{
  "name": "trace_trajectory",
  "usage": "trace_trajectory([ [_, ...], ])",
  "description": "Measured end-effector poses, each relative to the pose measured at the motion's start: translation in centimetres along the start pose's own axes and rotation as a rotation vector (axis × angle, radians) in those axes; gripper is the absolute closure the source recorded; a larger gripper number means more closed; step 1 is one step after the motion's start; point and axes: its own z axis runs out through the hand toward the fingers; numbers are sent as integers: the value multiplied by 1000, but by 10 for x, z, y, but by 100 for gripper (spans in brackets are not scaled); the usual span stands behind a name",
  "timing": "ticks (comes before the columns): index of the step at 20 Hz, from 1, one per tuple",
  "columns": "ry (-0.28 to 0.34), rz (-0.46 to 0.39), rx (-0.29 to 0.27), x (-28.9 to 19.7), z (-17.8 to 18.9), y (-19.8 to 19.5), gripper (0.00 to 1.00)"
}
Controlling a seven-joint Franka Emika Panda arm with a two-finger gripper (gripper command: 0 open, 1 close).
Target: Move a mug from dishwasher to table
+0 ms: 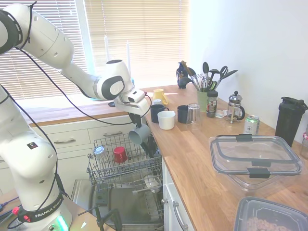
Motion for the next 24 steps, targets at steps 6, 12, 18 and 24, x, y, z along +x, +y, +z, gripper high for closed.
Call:
trace_trajectory([
  [6,-12,42,-18,16,10,18,100],
  [12,-31,65,-41,39,32,24,100],
  [18,-20,98,-42,64,37,23,100],
  [24,-19,121,-49,86,34,19,100],
])
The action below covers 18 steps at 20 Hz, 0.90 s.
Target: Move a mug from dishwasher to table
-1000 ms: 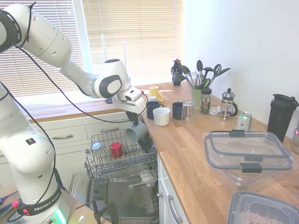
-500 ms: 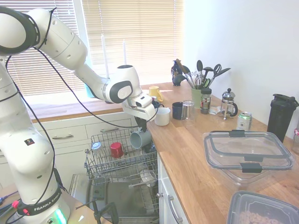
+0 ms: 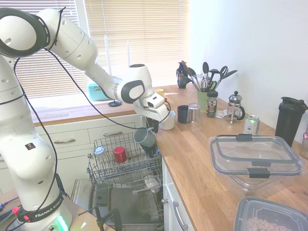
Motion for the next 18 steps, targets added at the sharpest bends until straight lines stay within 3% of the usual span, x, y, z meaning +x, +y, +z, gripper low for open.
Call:
trace_trajectory([
  [18,13,53,-28,67,13,-24,100],
])
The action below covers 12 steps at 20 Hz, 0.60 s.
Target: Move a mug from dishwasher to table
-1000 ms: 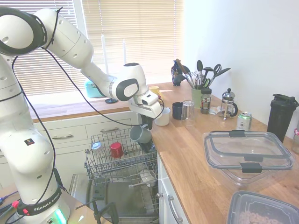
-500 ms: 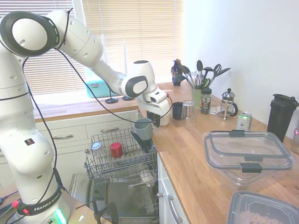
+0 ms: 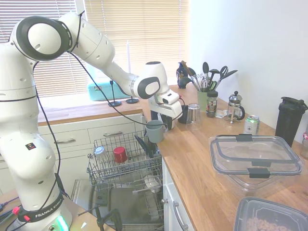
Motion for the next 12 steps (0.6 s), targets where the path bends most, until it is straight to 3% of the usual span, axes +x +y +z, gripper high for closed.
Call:
trace_trajectory([
  [12,-8,1,-27,48,20,-11,100],
])
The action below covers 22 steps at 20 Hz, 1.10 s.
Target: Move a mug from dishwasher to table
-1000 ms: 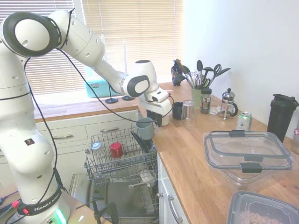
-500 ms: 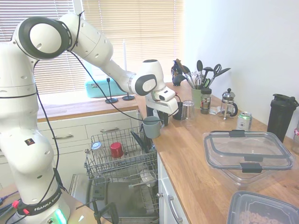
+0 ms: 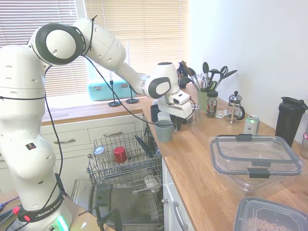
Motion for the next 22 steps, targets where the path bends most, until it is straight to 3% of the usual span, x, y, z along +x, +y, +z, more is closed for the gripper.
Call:
trace_trajectory([
  [6,10,-5,-13,15,10,-5,100],
  [7,9,-3,-17,17,11,-5,0],
  [22,14,5,-20,23,11,-1,0],
])
